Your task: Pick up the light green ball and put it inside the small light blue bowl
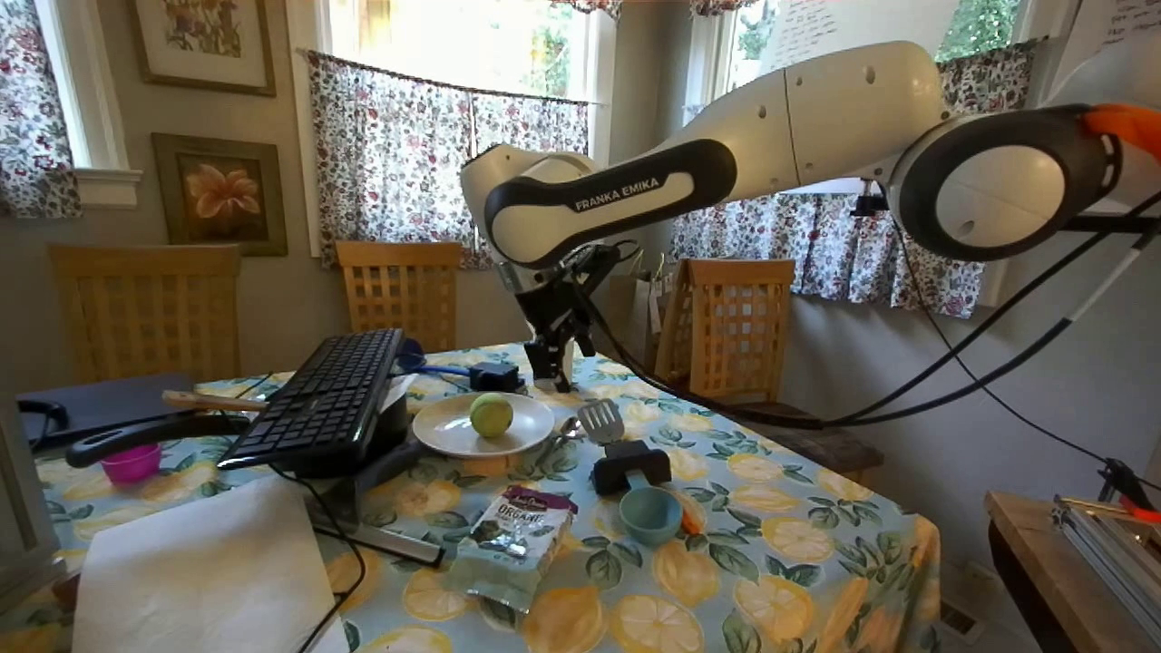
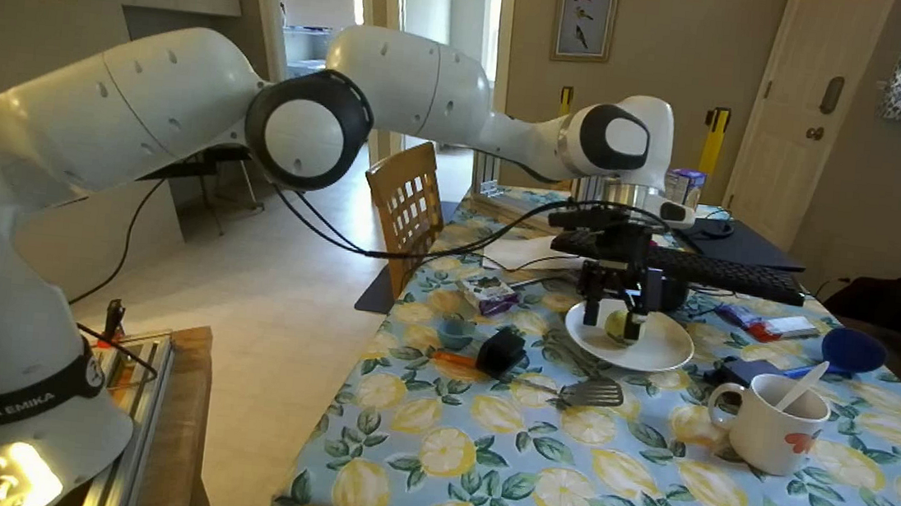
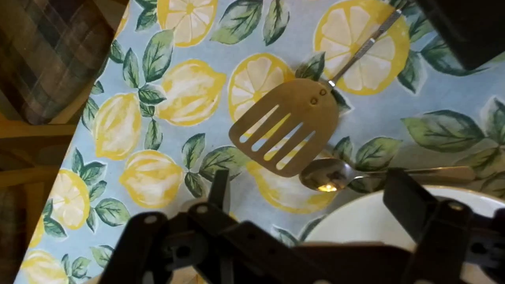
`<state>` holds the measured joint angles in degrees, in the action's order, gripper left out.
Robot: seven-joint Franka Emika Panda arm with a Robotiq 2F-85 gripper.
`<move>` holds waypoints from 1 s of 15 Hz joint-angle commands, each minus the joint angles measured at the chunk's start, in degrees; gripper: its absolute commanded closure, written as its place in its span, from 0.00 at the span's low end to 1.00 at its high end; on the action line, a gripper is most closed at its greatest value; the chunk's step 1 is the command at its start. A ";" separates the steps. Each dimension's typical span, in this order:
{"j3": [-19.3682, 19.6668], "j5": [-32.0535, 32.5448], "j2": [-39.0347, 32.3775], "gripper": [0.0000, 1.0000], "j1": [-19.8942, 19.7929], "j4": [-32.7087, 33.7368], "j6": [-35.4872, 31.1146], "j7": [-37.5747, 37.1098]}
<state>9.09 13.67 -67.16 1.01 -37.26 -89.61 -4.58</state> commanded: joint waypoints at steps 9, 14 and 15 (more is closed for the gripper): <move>-4.10 -2.57 -0.20 0.00 -3.38 0.42 -4.58 9.36; -8.65 -3.24 -0.70 0.00 -6.09 -0.07 -13.11 21.23; -9.75 -3.51 -0.97 0.00 -6.80 -0.09 -14.67 23.76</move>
<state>2.29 12.15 -67.46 -3.71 -37.33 -100.19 12.27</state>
